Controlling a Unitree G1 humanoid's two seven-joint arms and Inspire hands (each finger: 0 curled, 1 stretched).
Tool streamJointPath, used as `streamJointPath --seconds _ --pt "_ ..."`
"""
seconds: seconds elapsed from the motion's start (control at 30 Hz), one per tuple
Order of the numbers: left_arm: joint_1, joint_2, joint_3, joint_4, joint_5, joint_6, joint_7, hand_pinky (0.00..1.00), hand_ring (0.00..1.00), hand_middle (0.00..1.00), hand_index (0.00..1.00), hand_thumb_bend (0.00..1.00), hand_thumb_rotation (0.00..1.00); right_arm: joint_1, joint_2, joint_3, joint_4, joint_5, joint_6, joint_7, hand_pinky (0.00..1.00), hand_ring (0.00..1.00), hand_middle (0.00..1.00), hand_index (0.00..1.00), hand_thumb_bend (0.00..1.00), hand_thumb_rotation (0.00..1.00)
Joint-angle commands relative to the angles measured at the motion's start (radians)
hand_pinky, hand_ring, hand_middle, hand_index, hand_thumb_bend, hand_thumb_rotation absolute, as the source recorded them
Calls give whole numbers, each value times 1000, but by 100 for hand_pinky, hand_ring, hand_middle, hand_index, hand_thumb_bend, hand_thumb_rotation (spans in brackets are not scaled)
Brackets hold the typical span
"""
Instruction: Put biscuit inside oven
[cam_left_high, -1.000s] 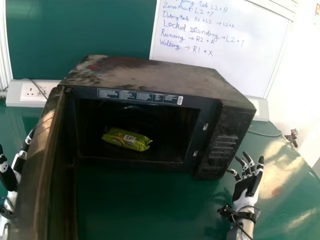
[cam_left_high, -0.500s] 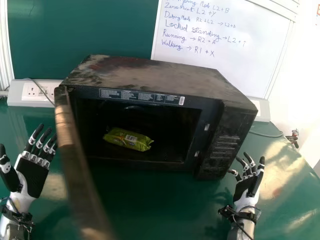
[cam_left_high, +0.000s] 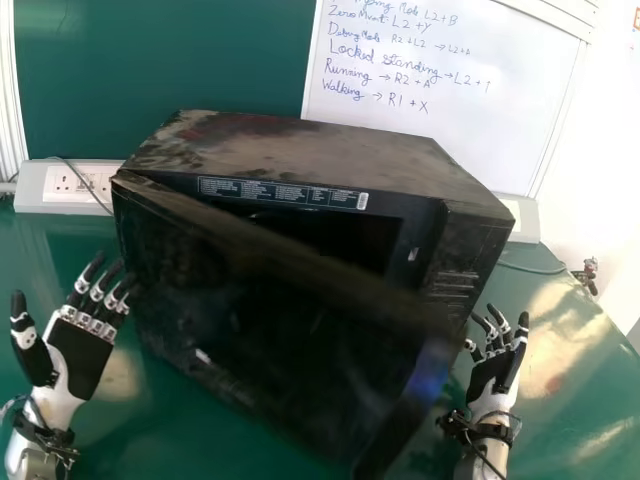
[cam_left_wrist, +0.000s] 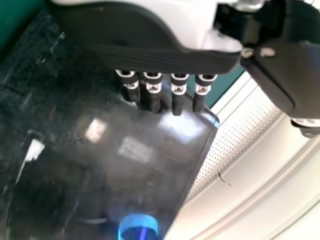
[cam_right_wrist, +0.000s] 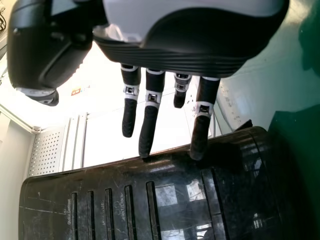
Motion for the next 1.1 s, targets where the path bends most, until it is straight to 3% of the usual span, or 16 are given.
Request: streamJointPath --seconds 0.0,0.53,0.8,1.07 --pt "2 -11 -10 -3 0 5 -5 20 38 47 58 0 1 46 46 6 29 2 3 5 34 44 55 71 79 100" --pt "4 -4 -4 6 5 7 10 21 38 47 59 0 5 53 53 10 11 -3 4 0 35 43 55 71 79 100" --pt "5 -4 -10 3 17 8 25 23 39 49 61 0 13 55 54 9 6 -3 8 -2 35 44 55 71 79 100" --pt "8 -7 -15 5 59 -22 48 30 43 54 64 0 14 58 56 10 1 -10 5 -5 34 43 55 70 78 100"
